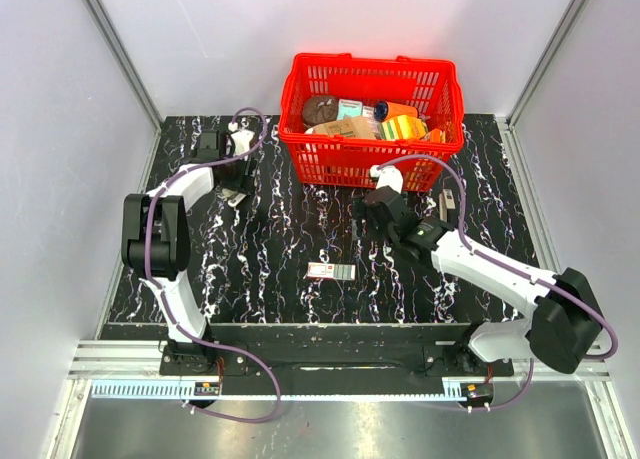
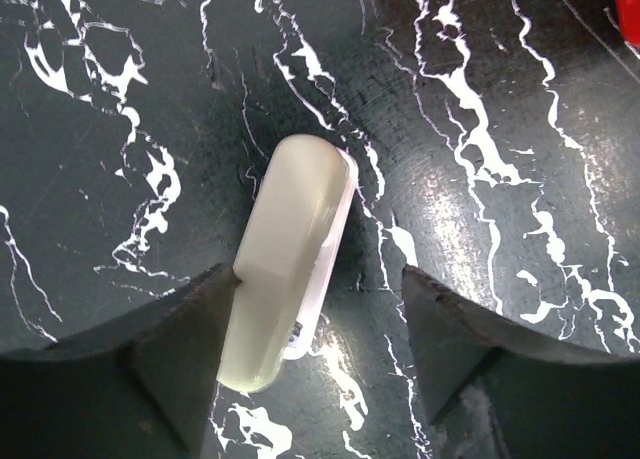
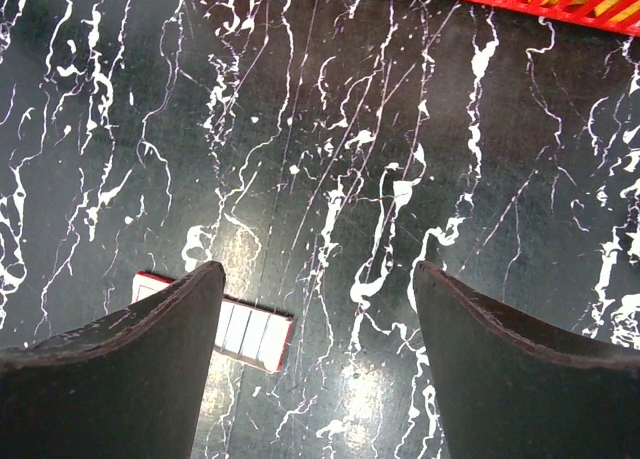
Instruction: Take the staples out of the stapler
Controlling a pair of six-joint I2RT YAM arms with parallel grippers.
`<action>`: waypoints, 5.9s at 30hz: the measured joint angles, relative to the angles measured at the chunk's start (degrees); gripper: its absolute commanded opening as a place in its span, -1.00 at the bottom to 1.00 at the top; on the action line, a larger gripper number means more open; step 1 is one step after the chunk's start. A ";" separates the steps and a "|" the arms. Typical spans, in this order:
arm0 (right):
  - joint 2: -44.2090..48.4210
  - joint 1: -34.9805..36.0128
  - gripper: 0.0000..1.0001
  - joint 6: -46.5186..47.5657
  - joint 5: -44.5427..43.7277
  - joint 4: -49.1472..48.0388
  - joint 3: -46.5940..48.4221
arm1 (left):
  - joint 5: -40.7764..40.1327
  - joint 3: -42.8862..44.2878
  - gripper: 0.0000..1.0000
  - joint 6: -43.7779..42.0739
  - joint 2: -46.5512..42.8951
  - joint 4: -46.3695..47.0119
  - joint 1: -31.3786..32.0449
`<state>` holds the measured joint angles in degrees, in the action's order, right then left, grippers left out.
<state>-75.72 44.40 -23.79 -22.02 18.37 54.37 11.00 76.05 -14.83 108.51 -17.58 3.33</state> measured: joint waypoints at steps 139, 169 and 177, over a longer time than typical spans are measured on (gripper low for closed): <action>-50.93 15.54 0.71 -15.85 13.40 5.29 47.36 | -2.82 -37.53 0.84 -15.67 -32.98 -3.39 -6.01; -43.32 13.90 0.67 -21.14 12.48 0.24 30.45 | 7.54 -40.57 0.78 -23.23 -40.00 -11.76 3.76; -38.91 14.19 0.63 -21.16 12.55 -3.87 26.29 | 10.16 -37.16 0.78 -23.17 -42.14 -15.87 -2.34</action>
<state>-114.63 58.59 -44.95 -9.47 14.50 80.66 21.17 38.89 -38.00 66.37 -33.45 0.99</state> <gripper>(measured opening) 0.819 0.897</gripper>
